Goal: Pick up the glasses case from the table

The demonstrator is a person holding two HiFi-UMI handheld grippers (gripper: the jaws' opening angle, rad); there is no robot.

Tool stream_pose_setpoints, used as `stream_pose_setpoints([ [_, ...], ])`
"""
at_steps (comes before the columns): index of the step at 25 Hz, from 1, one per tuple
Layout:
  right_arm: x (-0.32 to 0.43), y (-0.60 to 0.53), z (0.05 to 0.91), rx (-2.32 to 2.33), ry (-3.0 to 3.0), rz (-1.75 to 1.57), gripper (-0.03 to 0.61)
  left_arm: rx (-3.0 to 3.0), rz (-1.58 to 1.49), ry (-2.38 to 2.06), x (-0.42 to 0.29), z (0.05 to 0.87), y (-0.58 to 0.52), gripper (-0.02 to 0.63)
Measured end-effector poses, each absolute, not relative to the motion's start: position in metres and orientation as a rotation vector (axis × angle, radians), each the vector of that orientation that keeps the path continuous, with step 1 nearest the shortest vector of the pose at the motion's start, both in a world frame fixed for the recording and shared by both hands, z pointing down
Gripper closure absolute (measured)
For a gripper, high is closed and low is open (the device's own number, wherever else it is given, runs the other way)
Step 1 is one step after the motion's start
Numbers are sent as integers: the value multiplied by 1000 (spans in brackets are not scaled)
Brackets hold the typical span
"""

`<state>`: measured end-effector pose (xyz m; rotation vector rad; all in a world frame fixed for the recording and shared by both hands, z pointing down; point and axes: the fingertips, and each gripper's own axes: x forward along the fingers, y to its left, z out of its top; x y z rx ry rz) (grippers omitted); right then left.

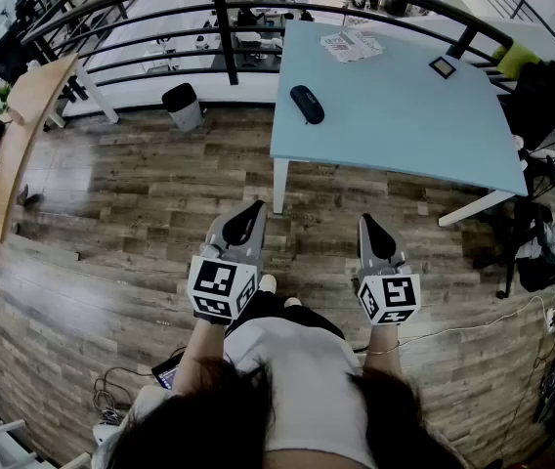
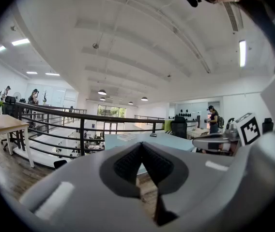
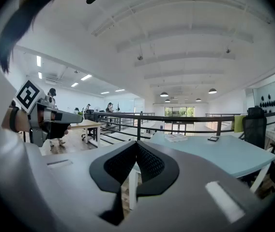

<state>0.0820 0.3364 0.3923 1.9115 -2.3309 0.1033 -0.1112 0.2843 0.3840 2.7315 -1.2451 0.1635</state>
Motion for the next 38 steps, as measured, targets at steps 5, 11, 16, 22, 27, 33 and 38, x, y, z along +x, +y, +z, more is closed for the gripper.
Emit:
stream_pose_setpoints([
  [5,83,337,399,1881,-2357,124,574,2730,162,-1245,-102,390,288,557],
  [11,82,327,405,1841,-2392,164,554,2730,181,-1230,-81,397,279,557],
  [16,77,303,414,1784,-2416,199,485,2731,193,-1221,-71,404,259,557],
  [22,85,247,415,1773,-2419,204,421,2718,194,-1235,-65,409,205,557],
  [27,89,177,414,1766,-2422,235,378,2711,214,-1230,-61,407,136,557],
  [33,82,94,409,1738,-2426,249,337,2727,224,-1212,-59,399,53,557],
  [38,82,46,411,1749,-2411,274,322,2735,236,-1197,-58,398,3,557],
])
